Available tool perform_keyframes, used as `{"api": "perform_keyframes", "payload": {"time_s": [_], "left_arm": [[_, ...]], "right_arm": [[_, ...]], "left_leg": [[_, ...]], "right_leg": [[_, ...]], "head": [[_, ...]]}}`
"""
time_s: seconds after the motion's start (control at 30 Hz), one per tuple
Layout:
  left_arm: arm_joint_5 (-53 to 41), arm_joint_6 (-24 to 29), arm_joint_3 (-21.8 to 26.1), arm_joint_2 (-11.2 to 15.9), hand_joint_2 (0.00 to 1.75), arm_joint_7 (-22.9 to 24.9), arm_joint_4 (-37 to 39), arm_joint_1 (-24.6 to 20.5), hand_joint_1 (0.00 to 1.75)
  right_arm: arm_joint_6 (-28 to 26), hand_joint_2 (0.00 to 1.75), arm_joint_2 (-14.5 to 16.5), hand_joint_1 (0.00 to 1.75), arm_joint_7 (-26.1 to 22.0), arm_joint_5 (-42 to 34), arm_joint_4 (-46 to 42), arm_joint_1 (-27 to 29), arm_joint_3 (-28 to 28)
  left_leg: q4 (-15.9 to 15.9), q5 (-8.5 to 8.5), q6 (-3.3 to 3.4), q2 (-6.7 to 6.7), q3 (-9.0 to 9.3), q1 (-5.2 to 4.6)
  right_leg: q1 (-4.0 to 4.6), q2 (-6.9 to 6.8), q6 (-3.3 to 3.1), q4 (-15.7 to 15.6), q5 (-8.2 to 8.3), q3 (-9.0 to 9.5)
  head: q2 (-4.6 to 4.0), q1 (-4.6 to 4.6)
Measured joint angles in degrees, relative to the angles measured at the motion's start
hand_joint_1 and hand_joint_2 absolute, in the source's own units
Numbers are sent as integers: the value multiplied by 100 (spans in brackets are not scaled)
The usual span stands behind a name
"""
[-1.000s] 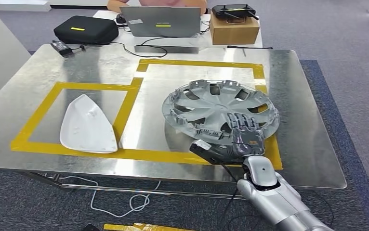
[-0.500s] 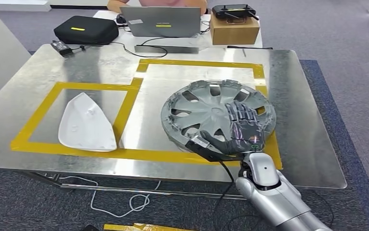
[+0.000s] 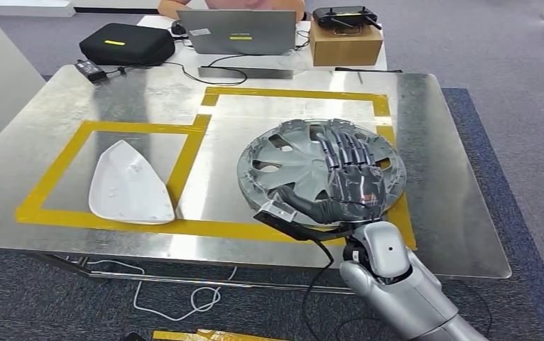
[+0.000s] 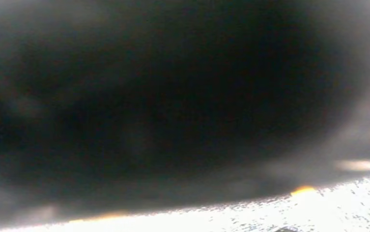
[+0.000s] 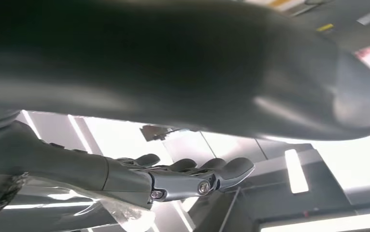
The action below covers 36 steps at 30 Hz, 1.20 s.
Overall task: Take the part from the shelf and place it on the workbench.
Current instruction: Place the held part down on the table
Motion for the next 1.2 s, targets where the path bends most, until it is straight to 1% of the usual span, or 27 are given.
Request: {"api": "perform_keyframes", "payload": {"time_s": [0.27, 0.83, 0.93, 1.03, 1.1, 1.13, 1.17, 1.2], "left_arm": [[-3, -7, 0, 0, 0, -14, 0, 1, 0], [-71, -18, -4, -4, 0, -64, 0, 6, 0], [-62, -42, -4, 3, 0, -61, 4, 10, 0], [-33, -74, -4, 17, 0, -41, 14, 23, 0], [-10, -87, -2, 27, 0, -23, 21, 30, 0], [0, -91, -1, 31, 0, -15, 24, 32, 0], [6, -93, -1, 33, 0, -9, 27, 34, 0], [7, -93, 0, 36, 0, -3, 29, 36, 0]], "right_arm": [[-38, 0, -2, 0, -9, 27, -245, 1, 85], [-42, 0, -2, 0, -5, -127, -264, 104, 96], [-31, 0, -2, 0, -5, -157, -265, 113, 96], [-8, 0, -3, 0, 1, -184, -265, 129, 96], [15, 0, -4, 0, 8, -193, -272, 139, 96], [24, 0, -5, 0, 10, -194, -283, 143, 96], [30, 0, -7, 0, 14, -196, -295, 144, 97], [33, 0, -9, 0, 16, -196, -306, 141, 99]], "left_leg": [[0, 0, 0, 0, 0, 0], [0, 0, 0, 0, 0, 0], [20, -16, 26, 0, -2, -13], [40, -34, 57, 1, -3, -26], [42, -20, 92, 6, 3, -34], [9, 8, 116, 24, 16, -18], [-34, 42, 143, 50, 33, -2], [-80, 70, 165, 80, 45, 17]], "right_leg": [[0, 0, 0, 0, 0, 0], [0, 0, 0, 0, 0, 0], [-12, 0, 12, -12, 1, 5], [-24, 5, 37, -17, -4, 12], [-35, 20, 78, -30, 12, 23], [-35, 24, 99, -31, 6, 24], [-24, -4, 117, 9, -47, 2], [-10, -55, 127, 137, -165, -56]], "head": [[0, 0], [0, 0], [0, -2], [0, -2], [0, -4], [0, -4], [0, 1], [0, 16]]}}
